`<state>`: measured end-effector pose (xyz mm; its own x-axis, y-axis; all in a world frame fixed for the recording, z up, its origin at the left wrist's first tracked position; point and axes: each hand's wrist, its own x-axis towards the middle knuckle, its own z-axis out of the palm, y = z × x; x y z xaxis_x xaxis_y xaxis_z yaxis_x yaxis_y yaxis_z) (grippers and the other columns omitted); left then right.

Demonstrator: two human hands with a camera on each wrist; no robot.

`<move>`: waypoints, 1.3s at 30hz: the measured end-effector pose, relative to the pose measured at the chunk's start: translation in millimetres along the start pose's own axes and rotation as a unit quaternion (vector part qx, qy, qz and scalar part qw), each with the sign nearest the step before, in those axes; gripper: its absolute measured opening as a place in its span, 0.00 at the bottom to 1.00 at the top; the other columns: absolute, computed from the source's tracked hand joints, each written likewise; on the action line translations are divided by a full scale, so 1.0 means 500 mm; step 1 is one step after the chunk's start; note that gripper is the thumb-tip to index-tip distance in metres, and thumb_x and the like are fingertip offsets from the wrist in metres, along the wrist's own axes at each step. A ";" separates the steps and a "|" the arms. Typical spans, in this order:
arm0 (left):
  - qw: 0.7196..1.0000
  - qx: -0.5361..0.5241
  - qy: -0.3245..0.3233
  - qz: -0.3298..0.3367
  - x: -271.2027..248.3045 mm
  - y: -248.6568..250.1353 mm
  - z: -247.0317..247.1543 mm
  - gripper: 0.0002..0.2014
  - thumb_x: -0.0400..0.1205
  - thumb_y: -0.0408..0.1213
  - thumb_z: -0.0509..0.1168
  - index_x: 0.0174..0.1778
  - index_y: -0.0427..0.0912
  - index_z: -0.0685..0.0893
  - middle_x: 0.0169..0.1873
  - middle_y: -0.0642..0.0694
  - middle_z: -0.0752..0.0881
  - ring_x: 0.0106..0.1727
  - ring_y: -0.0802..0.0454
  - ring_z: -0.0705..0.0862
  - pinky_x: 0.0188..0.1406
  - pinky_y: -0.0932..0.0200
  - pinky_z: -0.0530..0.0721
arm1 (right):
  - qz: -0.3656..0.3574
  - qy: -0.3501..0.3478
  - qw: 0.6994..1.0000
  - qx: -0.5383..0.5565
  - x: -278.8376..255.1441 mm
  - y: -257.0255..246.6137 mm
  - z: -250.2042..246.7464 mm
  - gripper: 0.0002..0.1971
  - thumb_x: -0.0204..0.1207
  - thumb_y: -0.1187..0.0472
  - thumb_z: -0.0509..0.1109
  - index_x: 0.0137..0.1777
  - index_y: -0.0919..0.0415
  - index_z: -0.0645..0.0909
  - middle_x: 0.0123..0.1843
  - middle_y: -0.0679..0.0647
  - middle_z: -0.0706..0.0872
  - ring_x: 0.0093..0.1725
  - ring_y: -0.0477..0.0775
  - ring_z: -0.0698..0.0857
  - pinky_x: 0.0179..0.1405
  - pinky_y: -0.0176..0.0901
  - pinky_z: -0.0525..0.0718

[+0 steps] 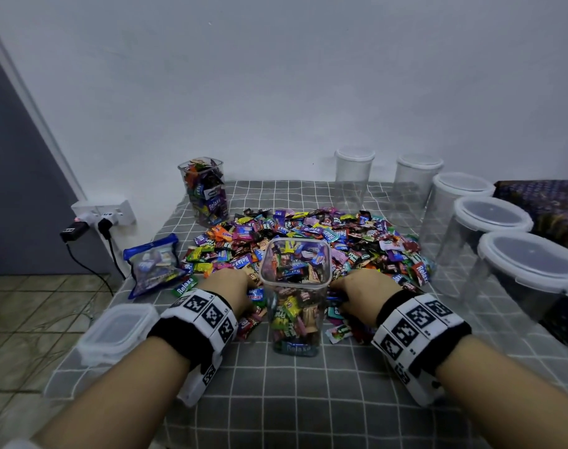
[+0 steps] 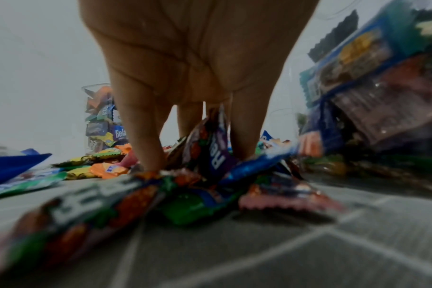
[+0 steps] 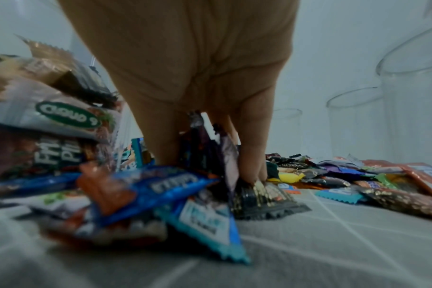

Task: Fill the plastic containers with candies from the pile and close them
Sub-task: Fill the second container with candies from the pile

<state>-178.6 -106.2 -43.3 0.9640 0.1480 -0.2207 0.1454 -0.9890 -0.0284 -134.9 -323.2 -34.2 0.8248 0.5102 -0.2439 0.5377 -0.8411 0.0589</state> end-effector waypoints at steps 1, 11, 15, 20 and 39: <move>1.000 -0.004 0.005 -0.003 -0.001 0.000 -0.002 0.06 0.79 0.44 0.67 0.47 0.47 0.83 0.48 0.44 0.86 0.50 0.45 0.83 0.51 0.53 0.82 | 0.001 0.004 1.000 0.002 0.001 0.000 0.001 0.17 0.80 0.58 0.64 0.68 0.52 0.78 0.63 0.55 0.83 0.63 0.57 0.80 0.57 0.46 0.80; 0.994 -0.065 0.091 -0.010 -0.016 0.004 -0.012 0.12 0.84 0.44 0.61 0.52 0.43 0.87 0.48 0.43 0.87 0.51 0.44 0.83 0.46 0.55 0.79 | 0.003 0.054 0.998 0.042 0.002 0.003 0.003 0.15 0.81 0.58 0.62 0.65 0.55 0.81 0.64 0.53 0.80 0.62 0.57 0.80 0.60 0.47 0.80; 0.990 -0.082 0.116 -0.008 -0.020 0.003 -0.011 0.12 0.84 0.43 0.60 0.53 0.42 0.87 0.49 0.41 0.87 0.52 0.43 0.83 0.46 0.55 0.78 | 0.008 0.085 0.995 0.059 0.001 0.005 0.006 0.14 0.81 0.59 0.61 0.62 0.57 0.82 0.62 0.54 0.83 0.60 0.57 0.81 0.60 0.49 0.80; 0.980 -0.122 0.153 -0.011 -0.021 0.002 -0.008 0.12 0.84 0.42 0.60 0.52 0.42 0.86 0.46 0.41 0.88 0.49 0.43 0.83 0.42 0.57 0.76 | 0.021 0.147 0.983 0.110 -0.012 0.002 -0.002 0.13 0.80 0.60 0.60 0.60 0.59 0.82 0.57 0.56 0.84 0.58 0.58 0.81 0.56 0.46 0.79; 0.954 -0.206 0.219 -0.004 -0.012 -0.008 0.006 0.13 0.84 0.46 0.61 0.60 0.51 0.86 0.48 0.47 0.90 0.50 0.47 0.85 0.50 0.54 0.81 | -0.080 0.407 0.774 0.478 -0.087 -0.044 -0.142 0.04 0.76 0.65 0.70 0.46 0.58 0.86 0.35 0.55 0.84 0.31 0.47 0.81 0.32 0.41 0.78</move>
<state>-185.6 -102.9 -45.0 0.9496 0.2333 0.2092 0.1421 -0.9156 0.3762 -170.4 -314.0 44.1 0.8069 0.2384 0.5404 0.5906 -0.3059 -0.7468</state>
